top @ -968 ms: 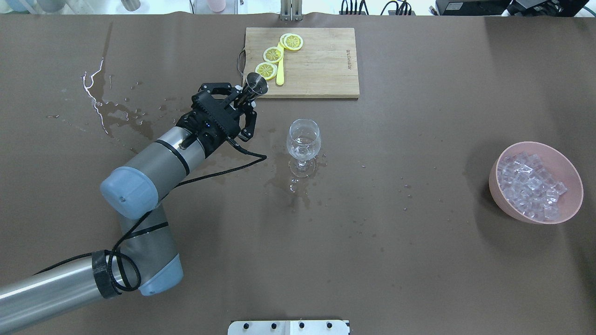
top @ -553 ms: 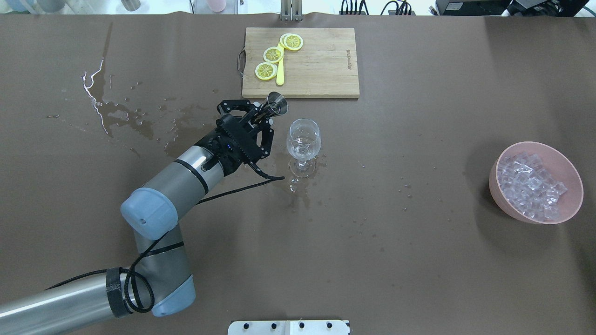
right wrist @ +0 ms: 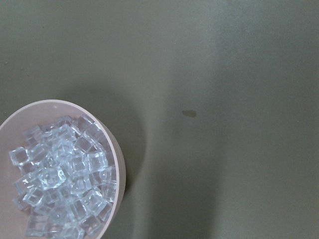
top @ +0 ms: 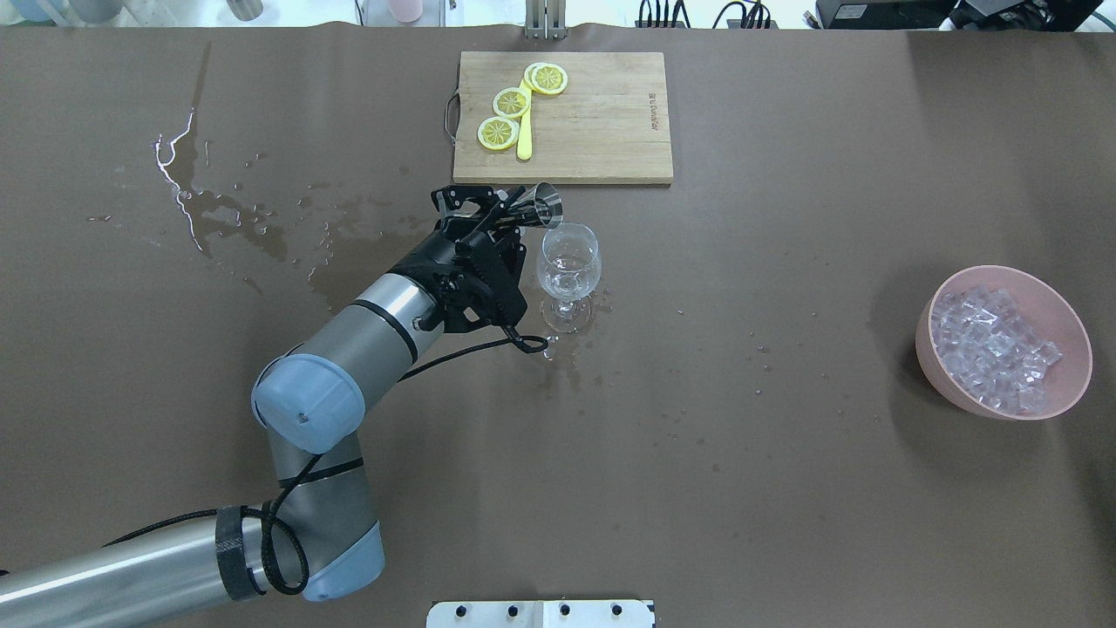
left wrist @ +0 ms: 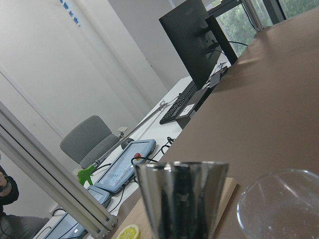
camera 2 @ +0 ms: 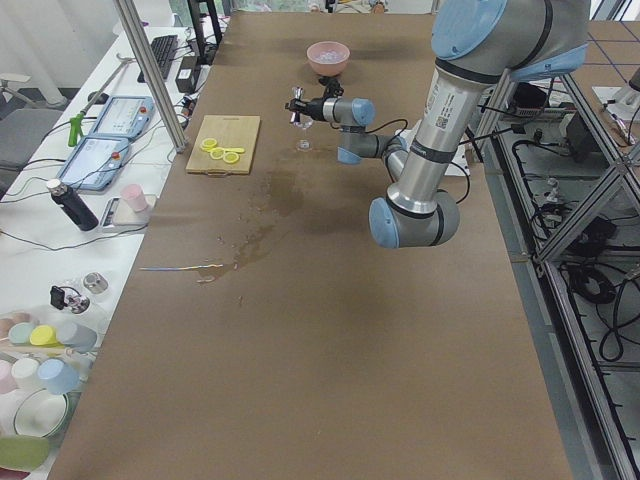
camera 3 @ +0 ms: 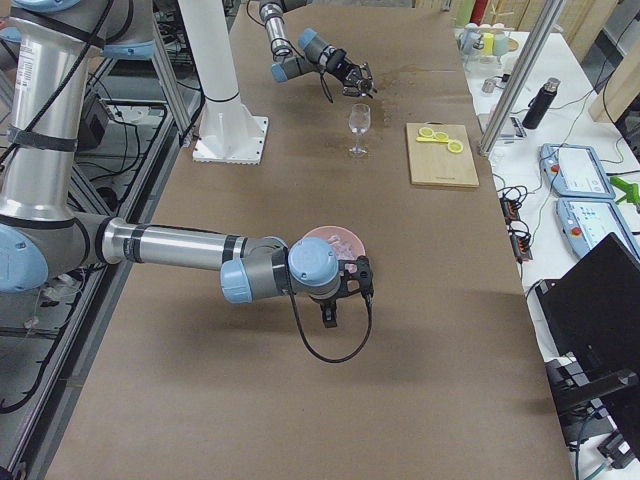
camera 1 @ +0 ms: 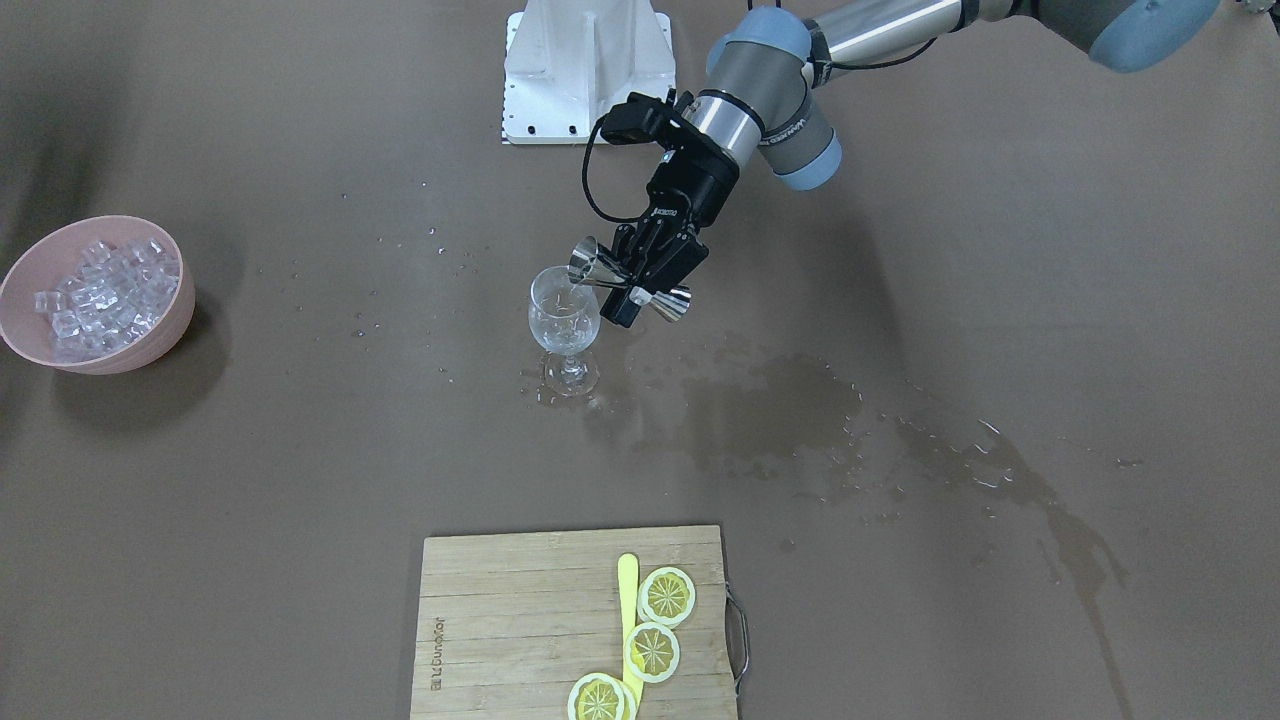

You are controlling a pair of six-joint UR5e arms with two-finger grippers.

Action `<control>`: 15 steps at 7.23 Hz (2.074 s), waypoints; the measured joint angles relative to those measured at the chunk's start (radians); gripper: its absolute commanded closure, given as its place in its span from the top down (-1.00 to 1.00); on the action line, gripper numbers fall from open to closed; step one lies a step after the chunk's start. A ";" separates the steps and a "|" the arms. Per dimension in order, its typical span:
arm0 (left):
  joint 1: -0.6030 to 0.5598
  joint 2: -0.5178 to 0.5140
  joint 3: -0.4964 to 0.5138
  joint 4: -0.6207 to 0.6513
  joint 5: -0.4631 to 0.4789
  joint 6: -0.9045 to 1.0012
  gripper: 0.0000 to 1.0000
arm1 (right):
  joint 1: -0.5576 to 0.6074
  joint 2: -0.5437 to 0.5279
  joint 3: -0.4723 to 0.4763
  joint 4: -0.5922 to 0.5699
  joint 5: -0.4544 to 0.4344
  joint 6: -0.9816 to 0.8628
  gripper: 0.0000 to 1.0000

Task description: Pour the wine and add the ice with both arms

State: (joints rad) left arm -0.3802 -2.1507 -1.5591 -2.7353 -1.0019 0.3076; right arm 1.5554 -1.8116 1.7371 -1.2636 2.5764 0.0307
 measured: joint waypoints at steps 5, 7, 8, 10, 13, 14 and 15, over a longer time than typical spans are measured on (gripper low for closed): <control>0.002 -0.015 -0.039 0.146 0.055 0.208 -1.00 | 0.004 0.008 -0.019 0.001 0.003 0.000 1.00; 0.003 -0.029 -0.045 0.193 0.093 0.268 -1.00 | 0.007 0.009 -0.019 0.001 0.007 0.000 1.00; 0.003 -0.031 -0.046 0.211 0.108 0.294 -1.00 | 0.009 0.009 -0.019 0.001 0.010 0.000 1.00; 0.009 -0.034 -0.055 0.257 0.147 0.335 -1.00 | 0.013 0.009 -0.019 0.001 0.012 0.000 1.00; 0.037 -0.044 -0.078 0.340 0.201 0.352 -1.00 | 0.024 0.009 -0.019 0.000 0.013 -0.001 1.00; 0.043 -0.047 -0.097 0.369 0.212 0.379 -1.00 | 0.029 0.008 -0.019 0.000 0.015 -0.001 1.00; 0.050 -0.051 -0.122 0.399 0.218 0.409 -1.00 | 0.035 0.008 -0.018 -0.001 0.021 -0.002 1.00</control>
State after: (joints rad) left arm -0.3304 -2.2016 -1.6809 -2.3366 -0.7841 0.7164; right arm 1.5902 -1.8034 1.7189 -1.2643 2.5971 0.0292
